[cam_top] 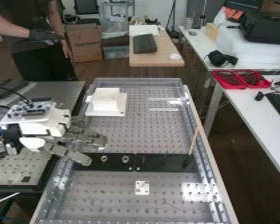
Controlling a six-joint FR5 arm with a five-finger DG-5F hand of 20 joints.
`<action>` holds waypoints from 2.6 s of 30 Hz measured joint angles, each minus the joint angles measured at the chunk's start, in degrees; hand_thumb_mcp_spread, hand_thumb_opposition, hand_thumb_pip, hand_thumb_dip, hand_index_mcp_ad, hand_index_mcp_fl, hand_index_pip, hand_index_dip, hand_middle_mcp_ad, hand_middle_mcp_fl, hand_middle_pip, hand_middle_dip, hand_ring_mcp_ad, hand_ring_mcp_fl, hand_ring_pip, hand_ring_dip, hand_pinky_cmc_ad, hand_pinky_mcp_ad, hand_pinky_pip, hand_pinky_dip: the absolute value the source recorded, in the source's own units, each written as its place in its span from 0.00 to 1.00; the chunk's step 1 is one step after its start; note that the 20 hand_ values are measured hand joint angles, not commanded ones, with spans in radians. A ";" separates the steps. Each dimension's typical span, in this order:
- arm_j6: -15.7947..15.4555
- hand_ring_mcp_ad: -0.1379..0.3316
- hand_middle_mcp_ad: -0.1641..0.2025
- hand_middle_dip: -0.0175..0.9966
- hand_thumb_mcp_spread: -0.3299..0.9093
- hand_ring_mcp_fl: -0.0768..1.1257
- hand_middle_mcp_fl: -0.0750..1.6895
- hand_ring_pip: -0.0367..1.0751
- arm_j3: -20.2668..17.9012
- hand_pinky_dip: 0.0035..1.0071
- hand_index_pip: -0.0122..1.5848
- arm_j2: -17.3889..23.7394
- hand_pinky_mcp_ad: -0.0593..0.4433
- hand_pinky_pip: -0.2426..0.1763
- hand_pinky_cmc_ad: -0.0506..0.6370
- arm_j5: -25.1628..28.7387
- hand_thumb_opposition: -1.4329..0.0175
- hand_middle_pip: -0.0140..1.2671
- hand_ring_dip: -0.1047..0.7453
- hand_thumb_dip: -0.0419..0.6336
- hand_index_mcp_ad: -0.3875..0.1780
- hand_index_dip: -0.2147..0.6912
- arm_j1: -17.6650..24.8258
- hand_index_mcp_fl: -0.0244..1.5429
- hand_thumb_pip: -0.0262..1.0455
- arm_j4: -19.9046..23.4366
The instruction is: Grab the smaller nut and place it in the white container
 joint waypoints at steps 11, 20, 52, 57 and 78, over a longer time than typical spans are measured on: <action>1.37 0.64 0.70 0.24 0.58 0.06 0.15 0.12 0.01 0.18 0.95 -2.00 0.73 0.44 0.62 -0.49 0.39 0.11 0.23 0.39 0.31 0.34 0.21 0.09 0.78 2.28; 1.66 0.60 0.70 0.24 0.58 0.06 0.16 0.12 -0.11 0.18 0.96 -4.20 0.74 0.48 0.62 -0.23 0.39 0.11 0.23 0.39 0.29 0.34 0.13 0.10 0.78 4.00; 0.10 0.60 0.70 0.24 0.58 0.06 0.14 0.12 1.44 0.18 0.96 -8.78 0.73 0.48 0.60 1.23 0.39 0.11 0.23 0.39 0.30 0.35 -0.71 0.07 0.76 3.11; 0.09 0.60 0.70 0.25 0.58 0.06 0.15 0.12 1.53 0.17 0.97 -8.95 0.73 0.48 0.60 1.57 0.39 0.11 0.23 0.39 0.29 0.36 -0.73 0.07 0.76 3.11; -0.10 0.60 0.69 0.25 0.58 0.06 0.13 0.12 1.53 0.17 0.97 -9.35 0.73 0.48 0.60 0.85 0.39 0.11 0.23 0.39 0.30 0.36 -0.97 0.06 0.76 3.43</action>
